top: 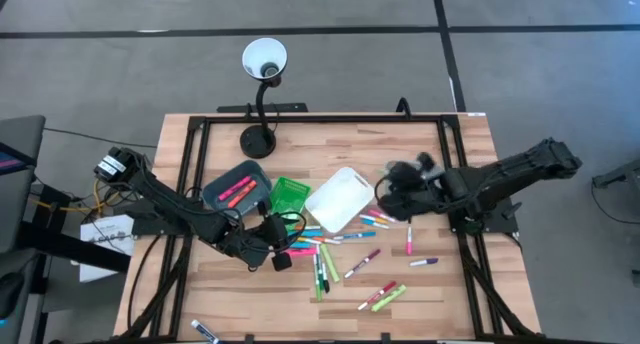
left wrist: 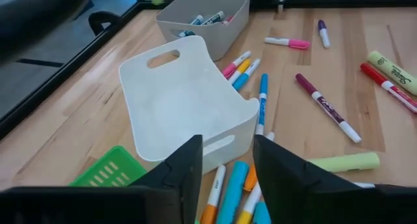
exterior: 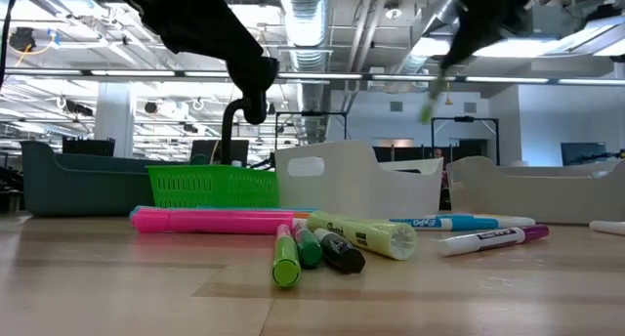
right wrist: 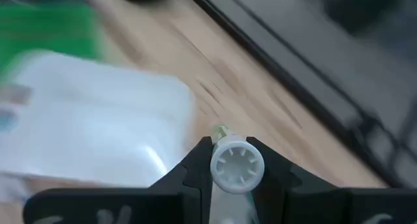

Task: Pick & Place Markers
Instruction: Put the green marker pen into the gray bin

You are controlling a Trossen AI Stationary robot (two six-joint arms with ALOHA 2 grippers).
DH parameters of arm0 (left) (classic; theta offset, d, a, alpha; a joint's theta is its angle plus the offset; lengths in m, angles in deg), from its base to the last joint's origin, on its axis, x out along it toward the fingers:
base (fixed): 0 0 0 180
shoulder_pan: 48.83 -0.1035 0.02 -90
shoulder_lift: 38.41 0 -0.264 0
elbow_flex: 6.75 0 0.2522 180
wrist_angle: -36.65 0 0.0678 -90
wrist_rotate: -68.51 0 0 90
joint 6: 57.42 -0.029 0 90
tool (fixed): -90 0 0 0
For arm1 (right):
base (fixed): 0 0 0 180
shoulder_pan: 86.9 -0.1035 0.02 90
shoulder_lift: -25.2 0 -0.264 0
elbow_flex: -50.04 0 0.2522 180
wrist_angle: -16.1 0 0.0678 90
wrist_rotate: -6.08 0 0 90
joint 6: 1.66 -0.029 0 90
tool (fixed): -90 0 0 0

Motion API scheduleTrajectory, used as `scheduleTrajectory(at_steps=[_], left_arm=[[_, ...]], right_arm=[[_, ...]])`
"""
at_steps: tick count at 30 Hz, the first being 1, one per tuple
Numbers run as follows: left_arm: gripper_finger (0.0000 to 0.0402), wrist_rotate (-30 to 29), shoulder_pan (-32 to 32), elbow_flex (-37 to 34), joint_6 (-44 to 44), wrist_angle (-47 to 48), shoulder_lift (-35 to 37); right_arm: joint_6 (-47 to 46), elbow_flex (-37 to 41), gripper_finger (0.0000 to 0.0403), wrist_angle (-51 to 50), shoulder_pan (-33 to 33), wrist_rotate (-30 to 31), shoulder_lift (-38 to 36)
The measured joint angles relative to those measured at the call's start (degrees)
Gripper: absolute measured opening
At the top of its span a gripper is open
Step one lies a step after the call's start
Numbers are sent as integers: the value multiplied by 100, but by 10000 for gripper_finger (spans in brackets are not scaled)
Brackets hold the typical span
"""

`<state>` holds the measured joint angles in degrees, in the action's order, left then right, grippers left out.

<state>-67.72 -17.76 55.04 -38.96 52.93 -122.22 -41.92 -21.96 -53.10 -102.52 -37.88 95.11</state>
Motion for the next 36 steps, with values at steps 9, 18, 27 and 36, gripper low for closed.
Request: scheduleTrajectory(at_steps=[9, 18, 27, 36], left_arm=[[122, 4, 0, 0, 2, -2, 0], [120, 8, 0, 0, 20, -45, -2], [118, 9, 0, 0, 114, -76, -2], [117, 9, 0, 0, 112, -90, -2]], right_arm=[[-1743, 589, 68, -1087, 571, -1320, -168], [-811, 936, 74, -128, 1035, -1776, -28], [-662, 1489, 81, 347, 1435, -2353, -35], [-922, 1539, 102, 360, 1508, -2319, -28]])
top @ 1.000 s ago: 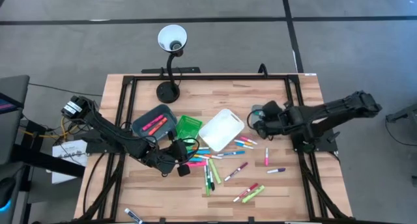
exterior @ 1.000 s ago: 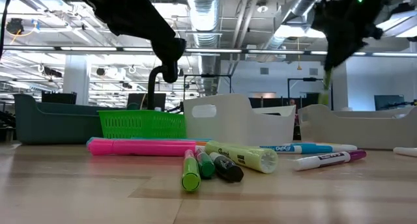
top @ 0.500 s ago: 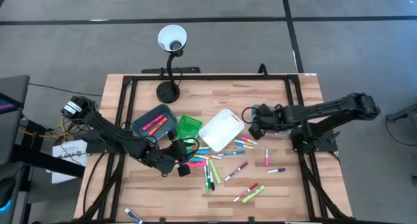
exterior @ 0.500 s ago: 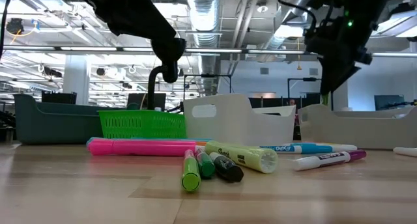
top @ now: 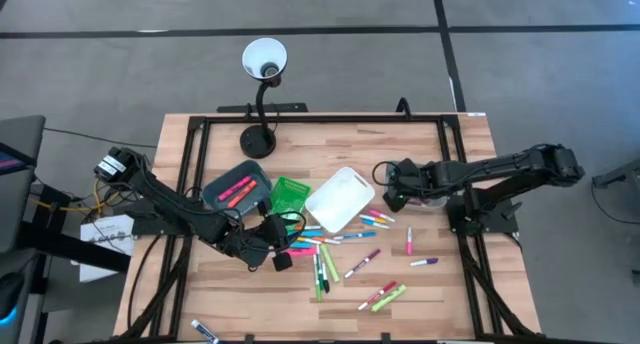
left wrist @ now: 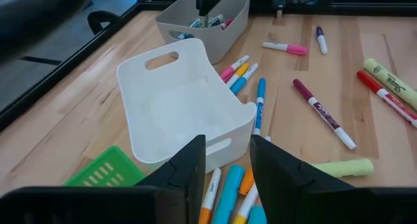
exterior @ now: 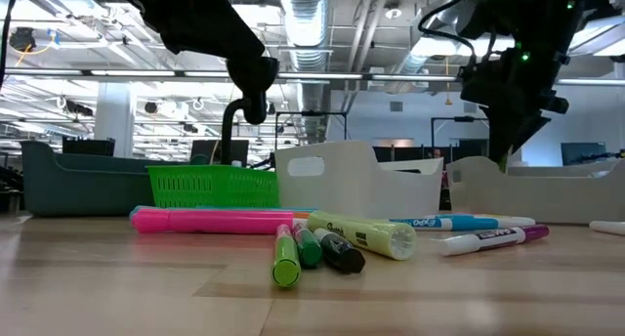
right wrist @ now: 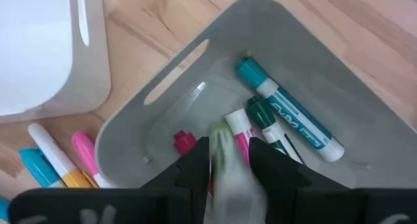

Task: Pick & Place Markers
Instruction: Put the green marker pen into the gray bin, then put the blue marker pen into the gray bin

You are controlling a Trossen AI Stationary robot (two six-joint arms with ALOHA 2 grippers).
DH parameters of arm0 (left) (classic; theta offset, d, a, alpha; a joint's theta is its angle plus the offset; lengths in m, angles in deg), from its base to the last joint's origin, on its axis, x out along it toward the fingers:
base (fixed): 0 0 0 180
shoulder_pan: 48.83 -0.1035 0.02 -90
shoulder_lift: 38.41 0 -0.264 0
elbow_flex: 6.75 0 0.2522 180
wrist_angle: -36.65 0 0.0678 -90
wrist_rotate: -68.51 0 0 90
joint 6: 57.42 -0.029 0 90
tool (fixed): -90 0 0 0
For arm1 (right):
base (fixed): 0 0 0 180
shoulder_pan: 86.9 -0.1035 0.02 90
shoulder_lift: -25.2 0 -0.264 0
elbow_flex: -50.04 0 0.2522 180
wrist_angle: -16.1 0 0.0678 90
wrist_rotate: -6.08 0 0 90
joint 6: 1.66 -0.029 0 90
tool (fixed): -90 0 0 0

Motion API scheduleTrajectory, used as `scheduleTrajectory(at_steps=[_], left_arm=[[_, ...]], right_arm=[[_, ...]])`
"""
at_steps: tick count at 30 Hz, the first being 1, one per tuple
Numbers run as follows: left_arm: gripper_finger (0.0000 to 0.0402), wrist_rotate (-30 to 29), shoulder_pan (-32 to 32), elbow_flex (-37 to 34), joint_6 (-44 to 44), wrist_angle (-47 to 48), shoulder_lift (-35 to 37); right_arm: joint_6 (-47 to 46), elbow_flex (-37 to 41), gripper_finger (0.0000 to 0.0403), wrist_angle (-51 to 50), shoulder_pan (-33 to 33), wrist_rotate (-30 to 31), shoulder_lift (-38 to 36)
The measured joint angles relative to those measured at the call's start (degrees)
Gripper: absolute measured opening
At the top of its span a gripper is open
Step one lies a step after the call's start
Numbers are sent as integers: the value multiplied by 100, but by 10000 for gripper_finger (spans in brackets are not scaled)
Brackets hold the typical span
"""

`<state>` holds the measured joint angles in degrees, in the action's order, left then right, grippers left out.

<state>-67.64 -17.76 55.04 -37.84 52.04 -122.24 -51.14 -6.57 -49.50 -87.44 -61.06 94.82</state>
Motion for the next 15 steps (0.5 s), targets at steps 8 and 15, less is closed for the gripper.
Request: scheduleTrajectory(at_steps=[8, 15], left_arm=[[117, 0, 0, 0, 0, -48, -2], [117, 450, 0, -4, -2, -40, 43]], right_arm=[[284, -4, 148, -371, 0, 2, 0], [313, -4, 177, -803, 0, 114, 0]])
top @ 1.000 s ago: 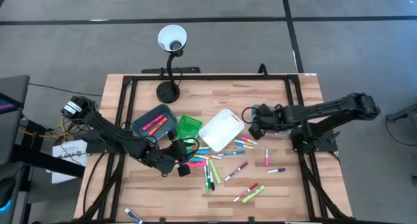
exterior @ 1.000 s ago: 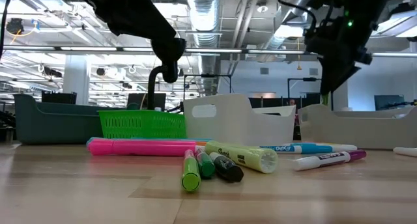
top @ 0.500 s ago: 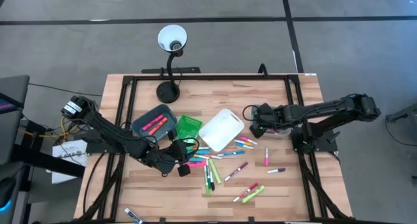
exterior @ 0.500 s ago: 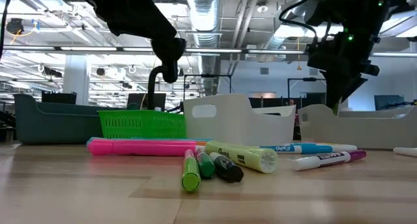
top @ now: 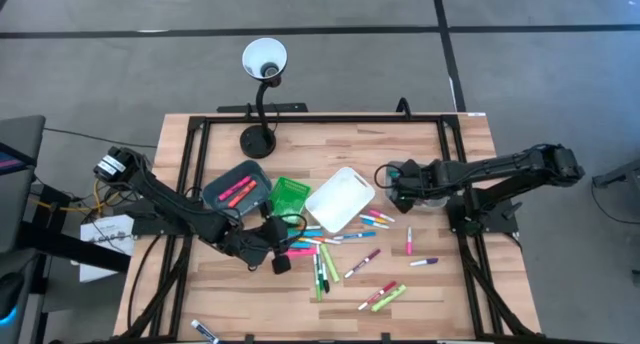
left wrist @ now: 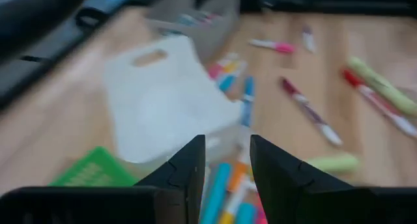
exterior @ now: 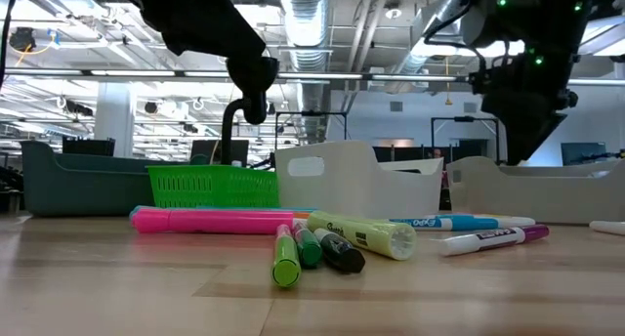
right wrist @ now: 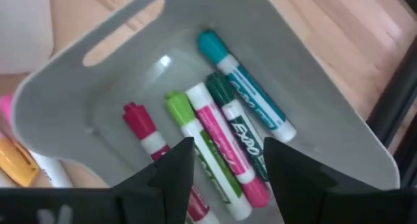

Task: Pick & Place Markers
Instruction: Put the blue marker pen into the gray bin

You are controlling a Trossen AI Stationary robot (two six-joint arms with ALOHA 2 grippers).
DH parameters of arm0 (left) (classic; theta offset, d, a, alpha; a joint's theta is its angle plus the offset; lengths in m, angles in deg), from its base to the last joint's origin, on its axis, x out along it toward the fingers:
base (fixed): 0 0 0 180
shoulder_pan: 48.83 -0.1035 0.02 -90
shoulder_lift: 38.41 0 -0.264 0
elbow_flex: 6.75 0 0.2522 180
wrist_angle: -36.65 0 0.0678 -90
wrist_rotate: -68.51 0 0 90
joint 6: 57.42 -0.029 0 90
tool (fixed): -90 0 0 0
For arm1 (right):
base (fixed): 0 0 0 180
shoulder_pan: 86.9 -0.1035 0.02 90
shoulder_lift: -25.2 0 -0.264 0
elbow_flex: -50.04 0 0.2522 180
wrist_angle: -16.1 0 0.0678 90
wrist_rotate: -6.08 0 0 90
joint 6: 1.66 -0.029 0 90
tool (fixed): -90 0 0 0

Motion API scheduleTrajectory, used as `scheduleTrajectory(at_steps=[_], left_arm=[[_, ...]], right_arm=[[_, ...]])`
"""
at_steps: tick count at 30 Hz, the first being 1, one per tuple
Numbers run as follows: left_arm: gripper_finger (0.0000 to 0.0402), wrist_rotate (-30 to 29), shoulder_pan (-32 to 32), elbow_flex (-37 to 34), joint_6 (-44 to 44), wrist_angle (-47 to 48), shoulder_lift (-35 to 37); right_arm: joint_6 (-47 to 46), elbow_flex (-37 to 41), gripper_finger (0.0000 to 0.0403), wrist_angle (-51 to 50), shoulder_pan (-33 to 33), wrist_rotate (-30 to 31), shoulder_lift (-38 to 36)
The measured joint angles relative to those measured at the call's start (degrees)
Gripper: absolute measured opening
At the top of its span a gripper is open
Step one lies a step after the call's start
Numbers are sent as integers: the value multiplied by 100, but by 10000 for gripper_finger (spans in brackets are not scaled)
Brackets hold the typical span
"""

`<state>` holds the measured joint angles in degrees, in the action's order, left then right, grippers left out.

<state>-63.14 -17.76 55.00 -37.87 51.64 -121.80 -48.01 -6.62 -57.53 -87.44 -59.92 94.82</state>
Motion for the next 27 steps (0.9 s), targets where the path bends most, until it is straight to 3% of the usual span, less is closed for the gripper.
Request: scheduleTrajectory(at_steps=[8, 13, 15, 22, 27], left_arm=[[117, 1801, 2, -2, 141, 452, 1035], [117, 2958, 160, 5, 1290, 1740, 1376], [117, 3518, 401, 4, 1775, 2066, 1215], [117, 5540, 1336, 5, 3589, 2061, 31], [117, 7082, 2055, 351, 4163, 2081, -742]], right_arm=[[188, -565, 178, 25, -280, 170, 0], [437, -943, 169, 358, -729, 972, 0], [743, -973, 167, 717, -886, 1210, -2], [1605, -973, 167, 1736, -1070, 1219, -2], [1641, -970, 164, 1951, -1058, 1217, -2]])
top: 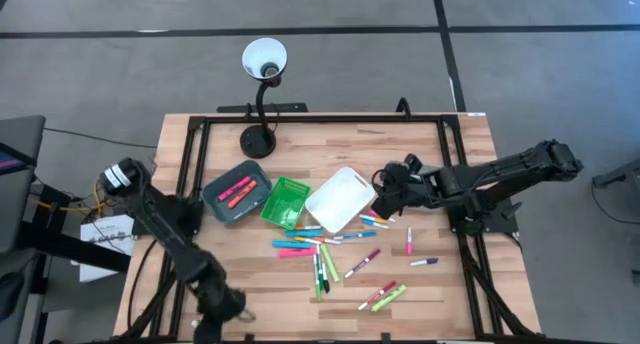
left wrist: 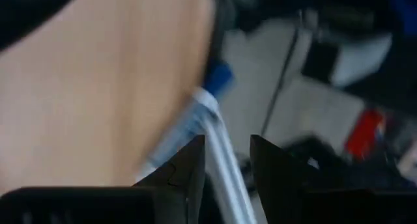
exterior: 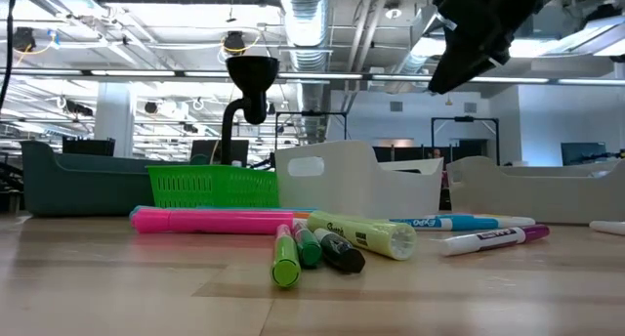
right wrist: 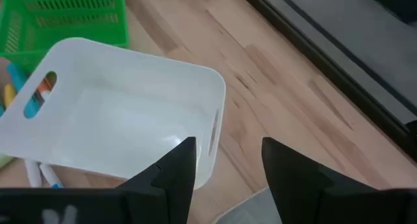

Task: Pick & Place Markers
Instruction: Put the blue marker pen into the gray bin

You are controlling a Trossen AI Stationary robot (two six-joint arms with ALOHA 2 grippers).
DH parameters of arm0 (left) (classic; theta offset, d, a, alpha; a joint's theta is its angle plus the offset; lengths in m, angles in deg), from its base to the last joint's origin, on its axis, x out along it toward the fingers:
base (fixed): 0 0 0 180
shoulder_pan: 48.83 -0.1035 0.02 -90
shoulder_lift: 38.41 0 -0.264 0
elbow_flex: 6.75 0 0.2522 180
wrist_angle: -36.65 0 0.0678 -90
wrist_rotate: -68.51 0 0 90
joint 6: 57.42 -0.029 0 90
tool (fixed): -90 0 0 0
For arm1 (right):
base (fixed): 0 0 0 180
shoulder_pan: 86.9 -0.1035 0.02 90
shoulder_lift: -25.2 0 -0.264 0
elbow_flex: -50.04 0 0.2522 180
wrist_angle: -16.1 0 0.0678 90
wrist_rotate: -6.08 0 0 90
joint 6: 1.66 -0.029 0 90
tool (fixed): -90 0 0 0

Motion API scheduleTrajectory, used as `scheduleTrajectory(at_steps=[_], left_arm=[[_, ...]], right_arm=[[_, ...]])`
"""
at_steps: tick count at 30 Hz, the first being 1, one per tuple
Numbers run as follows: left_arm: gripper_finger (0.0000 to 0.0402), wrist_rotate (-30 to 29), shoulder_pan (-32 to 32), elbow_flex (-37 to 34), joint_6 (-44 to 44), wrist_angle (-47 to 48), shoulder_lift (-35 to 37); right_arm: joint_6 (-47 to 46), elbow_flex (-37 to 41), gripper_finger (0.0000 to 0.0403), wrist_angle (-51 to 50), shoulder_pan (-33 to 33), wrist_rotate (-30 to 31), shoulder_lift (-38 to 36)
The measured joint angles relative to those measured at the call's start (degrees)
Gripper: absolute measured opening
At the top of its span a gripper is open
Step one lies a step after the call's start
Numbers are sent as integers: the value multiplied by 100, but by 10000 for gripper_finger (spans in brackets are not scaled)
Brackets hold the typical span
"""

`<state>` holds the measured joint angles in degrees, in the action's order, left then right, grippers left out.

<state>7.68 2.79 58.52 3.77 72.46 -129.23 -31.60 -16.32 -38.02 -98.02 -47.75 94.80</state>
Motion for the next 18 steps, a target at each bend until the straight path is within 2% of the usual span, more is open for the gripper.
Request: scheduleTrajectory(at_steps=[3, 8, 10, 15, 18], left_arm=[[107, 131, 277, 360, -34, -26, -326], [92, -975, 611, 697, 88, 11, -806], [92, -1229, 690, 752, 215, -11, -1007], [109, -878, 736, 875, 450, 8, -1402], [120, -1083, 736, 899, 450, -12, -1421]], right_arm=[[0, 0, 164, 65, -1, -3, 0], [0, 2, 164, 81, 41, -16, 0], [3, 2, 164, 83, 76, -15, 0], [2, 4, 163, 100, 183, -27, 0], [2, 4, 160, 103, 199, -35, 0]])
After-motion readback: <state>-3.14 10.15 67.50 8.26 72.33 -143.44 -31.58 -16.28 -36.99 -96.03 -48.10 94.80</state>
